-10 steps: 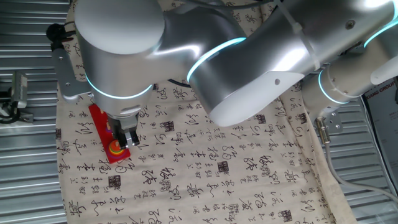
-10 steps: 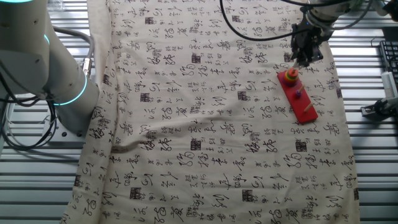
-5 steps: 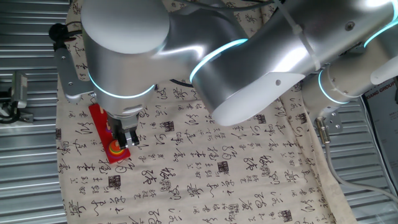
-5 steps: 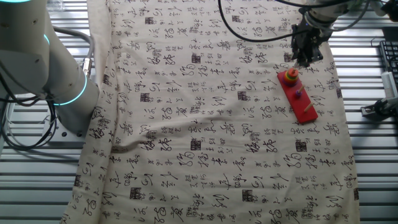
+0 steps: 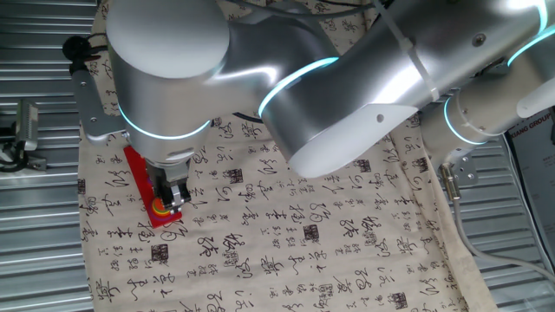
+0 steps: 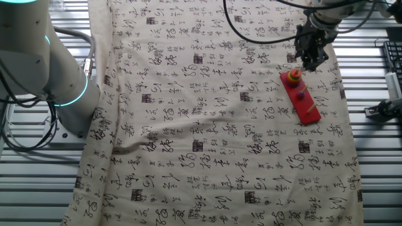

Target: Take out one Hanoi block and throw it aside

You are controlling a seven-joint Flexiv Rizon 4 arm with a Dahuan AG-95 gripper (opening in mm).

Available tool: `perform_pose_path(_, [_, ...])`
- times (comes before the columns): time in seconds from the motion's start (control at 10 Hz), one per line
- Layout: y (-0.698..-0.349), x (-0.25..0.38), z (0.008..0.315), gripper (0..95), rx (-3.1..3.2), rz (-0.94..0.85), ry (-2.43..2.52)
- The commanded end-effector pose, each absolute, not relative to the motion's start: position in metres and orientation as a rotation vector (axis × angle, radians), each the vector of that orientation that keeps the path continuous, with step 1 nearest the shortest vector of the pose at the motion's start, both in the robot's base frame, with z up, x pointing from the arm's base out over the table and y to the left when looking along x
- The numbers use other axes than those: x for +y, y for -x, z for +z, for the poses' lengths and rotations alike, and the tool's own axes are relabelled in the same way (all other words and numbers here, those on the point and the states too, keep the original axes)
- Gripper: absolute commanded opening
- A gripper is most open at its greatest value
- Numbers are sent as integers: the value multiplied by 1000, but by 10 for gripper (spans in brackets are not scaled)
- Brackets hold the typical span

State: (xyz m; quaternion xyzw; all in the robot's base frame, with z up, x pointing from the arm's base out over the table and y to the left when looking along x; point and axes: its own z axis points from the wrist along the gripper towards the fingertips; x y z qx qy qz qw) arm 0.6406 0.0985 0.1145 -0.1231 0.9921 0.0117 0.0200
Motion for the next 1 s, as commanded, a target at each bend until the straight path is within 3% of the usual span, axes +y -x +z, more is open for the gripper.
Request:
perform_pose_path(0.1, [-642,100,112,380,3077,34,378])
perform_pose_path(0.7, [-645,102,104,380,3066,22,359])
perform_pose_path(0.8, [-645,102,103,190,3065,21,357])
perform_pose_path(1.0, [-647,102,101,190,3063,23,356])
